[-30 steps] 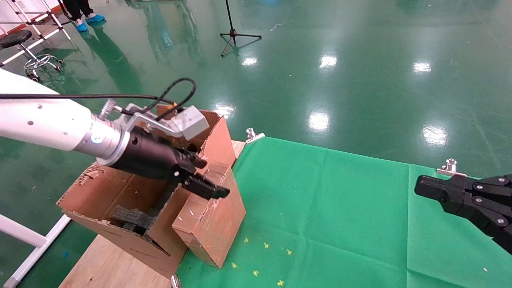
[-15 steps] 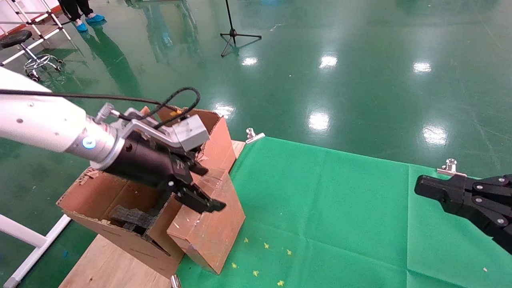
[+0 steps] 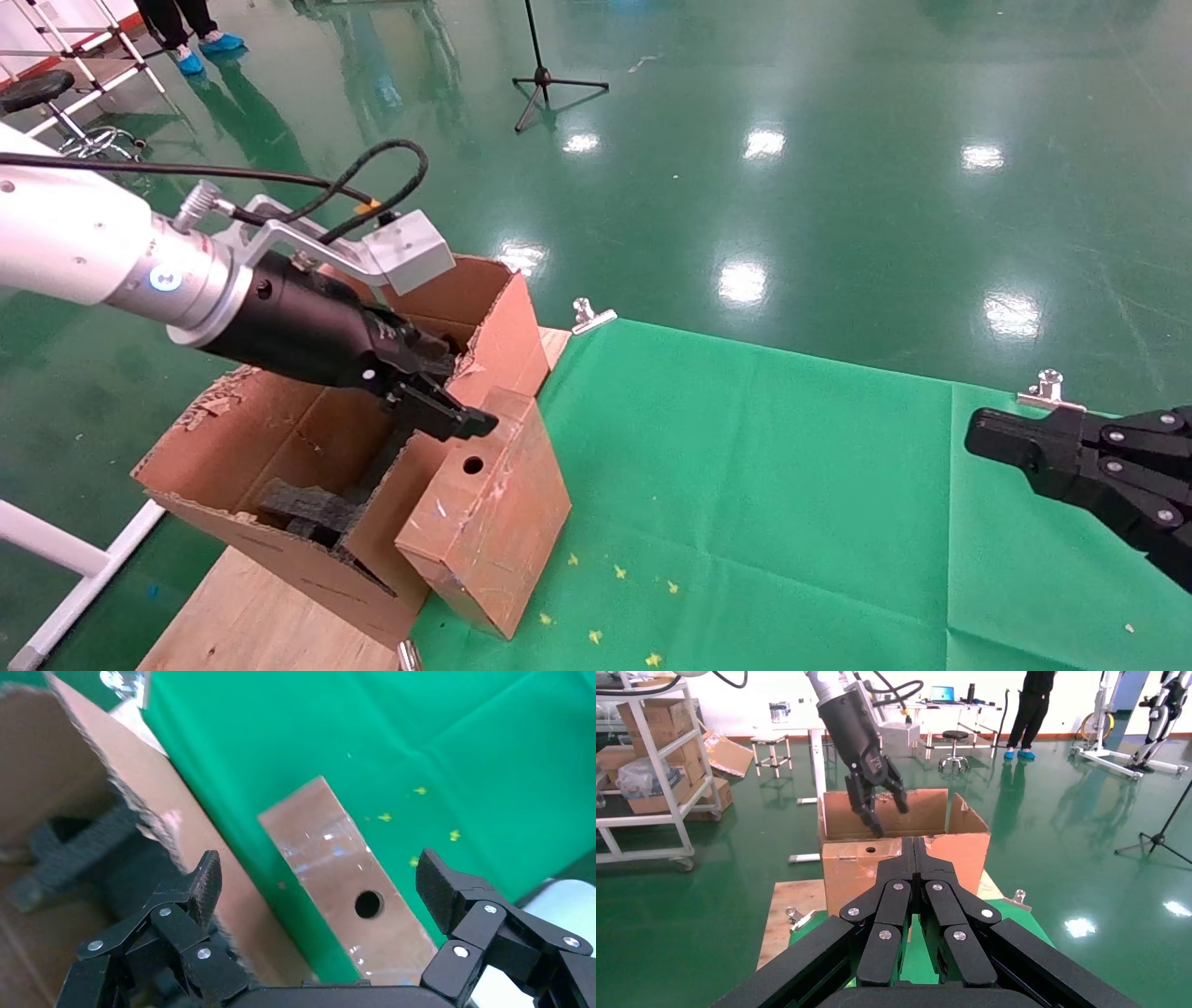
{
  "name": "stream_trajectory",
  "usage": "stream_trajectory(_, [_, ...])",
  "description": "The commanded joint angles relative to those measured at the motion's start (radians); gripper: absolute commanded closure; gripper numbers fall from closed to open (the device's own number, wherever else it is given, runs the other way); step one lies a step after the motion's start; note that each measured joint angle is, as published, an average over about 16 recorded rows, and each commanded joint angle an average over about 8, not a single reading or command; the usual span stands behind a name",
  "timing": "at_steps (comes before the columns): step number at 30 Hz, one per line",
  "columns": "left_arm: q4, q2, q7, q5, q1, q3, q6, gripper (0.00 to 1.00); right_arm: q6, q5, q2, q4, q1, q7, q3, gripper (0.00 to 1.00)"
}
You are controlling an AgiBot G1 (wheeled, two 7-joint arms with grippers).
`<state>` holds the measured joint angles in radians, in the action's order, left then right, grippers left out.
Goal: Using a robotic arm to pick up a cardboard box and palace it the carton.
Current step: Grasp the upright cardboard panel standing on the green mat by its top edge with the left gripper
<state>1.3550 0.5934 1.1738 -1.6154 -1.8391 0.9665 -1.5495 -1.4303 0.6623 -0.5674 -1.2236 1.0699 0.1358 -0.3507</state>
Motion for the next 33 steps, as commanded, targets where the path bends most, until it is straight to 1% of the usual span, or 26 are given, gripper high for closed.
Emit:
stream_trajectory(1, [0.000,0.001,0.030,0.009,-0.003,0.013,0.000,0.00,0.000,0.000,0.000,0.000,0.000,0.000,0.000,1.00])
stream_trajectory(12, [0.002,0.035,0.106,0.002,0.000,0.103,0.009,0.00,0.000,0.000,0.000,0.000,0.000,0.000,0.000,1.00])
stream_trajectory(23, [0.002,0.058,0.121,-0.002,-0.001,0.167,0.015,0.00,0.000,0.000,0.000,0.000,0.000,0.000,0.000,1.00])
stream_trajectory(24, [0.002,0.059,0.121,-0.003,-0.001,0.171,0.016,0.00,0.000,0.000,0.000,0.000,0.000,0.000,0.000,0.97])
stream_trajectory(25, [0.002,0.060,0.121,-0.004,-0.001,0.175,0.017,0.00,0.000,0.000,0.000,0.000,0.000,0.000,0.000,0.86])
stream_trajectory(28, [0.002,0.063,0.122,-0.007,-0.002,0.183,0.020,0.00,0.000,0.000,0.000,0.000,0.000,0.000,0.000,0.48])
stream_trajectory(29, [0.002,0.063,0.122,-0.008,-0.002,0.185,0.020,0.07,0.000,0.000,0.000,0.000,0.000,0.000,0.000,0.36])
stream_trajectory(31, [0.002,0.064,0.122,-0.009,-0.002,0.187,0.022,0.32,0.000,0.000,0.000,0.000,0.000,0.000,0.000,0.11])
stream_trajectory(32, [0.002,0.064,0.122,-0.009,-0.002,0.186,0.022,0.45,0.000,0.000,0.000,0.000,0.000,0.000,0.000,0.02])
stream_trajectory(33, [0.002,0.064,0.122,-0.009,-0.002,0.185,0.022,0.57,0.000,0.000,0.000,0.000,0.000,0.000,0.000,0.00])
